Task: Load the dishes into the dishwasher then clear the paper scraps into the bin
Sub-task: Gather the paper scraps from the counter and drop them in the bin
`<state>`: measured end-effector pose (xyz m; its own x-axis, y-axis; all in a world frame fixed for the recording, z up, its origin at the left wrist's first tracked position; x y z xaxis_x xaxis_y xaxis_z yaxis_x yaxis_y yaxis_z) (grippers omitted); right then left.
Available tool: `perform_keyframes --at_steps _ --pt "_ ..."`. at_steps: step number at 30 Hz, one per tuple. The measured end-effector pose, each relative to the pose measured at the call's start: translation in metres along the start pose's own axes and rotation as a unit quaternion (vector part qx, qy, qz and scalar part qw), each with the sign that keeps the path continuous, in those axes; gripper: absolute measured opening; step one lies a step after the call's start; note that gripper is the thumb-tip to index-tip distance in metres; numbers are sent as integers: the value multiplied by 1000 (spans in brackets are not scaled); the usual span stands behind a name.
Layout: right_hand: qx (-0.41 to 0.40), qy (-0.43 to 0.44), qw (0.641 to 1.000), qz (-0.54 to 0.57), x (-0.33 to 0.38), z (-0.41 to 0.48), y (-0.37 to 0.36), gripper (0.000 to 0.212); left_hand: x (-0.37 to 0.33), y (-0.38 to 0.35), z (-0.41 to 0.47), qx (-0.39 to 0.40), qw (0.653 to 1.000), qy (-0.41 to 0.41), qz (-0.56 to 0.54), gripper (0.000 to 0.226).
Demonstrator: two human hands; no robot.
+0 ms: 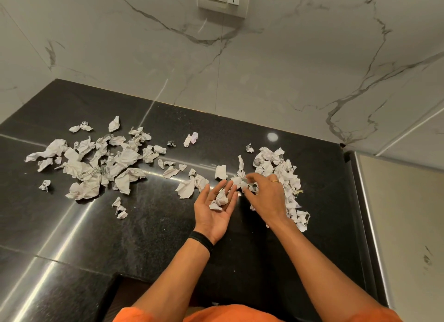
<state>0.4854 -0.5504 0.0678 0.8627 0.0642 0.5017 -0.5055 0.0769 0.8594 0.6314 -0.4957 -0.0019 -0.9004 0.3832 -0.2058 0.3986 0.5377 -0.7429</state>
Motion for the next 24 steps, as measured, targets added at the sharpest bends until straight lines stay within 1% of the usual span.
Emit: perform_keyframes --at_steps 2,4,8,10,13,16,19,21,22,24 --pt "24 16 998 -53 3 4 -10 34 -2 1 0 -5 1000 -3 -1 53" --pt "33 25 996 -78 5 6 -16 33 -4 2 -1 -7 1000 -6 -4 52" --pt "19 21 998 -60 5 7 -15 27 -9 5 -1 -10 1000 -13 -7 51" --pt "4 7 1000 -29 2 6 -11 24 -10 6 0 -15 1000 -14 -9 51" --pt "-22 -16 997 72 4 0 -1 24 -9 5 3 -20 1000 -13 -9 51" --pt "-5 13 986 166 27 -7 4 27 -6 4 5 -23 1000 -13 -4 50" --pt "53 74 981 173 56 -11 0 32 -5 3 4 -28 999 -13 8 49" --pt "71 100 978 167 66 -9 -3 30 -8 2 4 -30 999 -15 -8 47" --pt "68 99 977 176 67 -5 -4 26 -11 2 3 -26 999 -19 -13 47" --pt "55 69 975 202 66 6 -3 20 -19 3 1 -24 999 -30 -20 48"
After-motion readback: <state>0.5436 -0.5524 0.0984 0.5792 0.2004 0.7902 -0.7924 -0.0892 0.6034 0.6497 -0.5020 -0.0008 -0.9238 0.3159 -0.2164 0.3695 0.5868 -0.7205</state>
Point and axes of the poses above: each hand's wrist, its own z-axis towards the middle knuckle, its own y-axis out of the back of the hand, x = y × z, the point moved 8 cm from there along z, towards the middle knuckle, and after that the axes turned 1 degree about z, right-handed, at the moved point
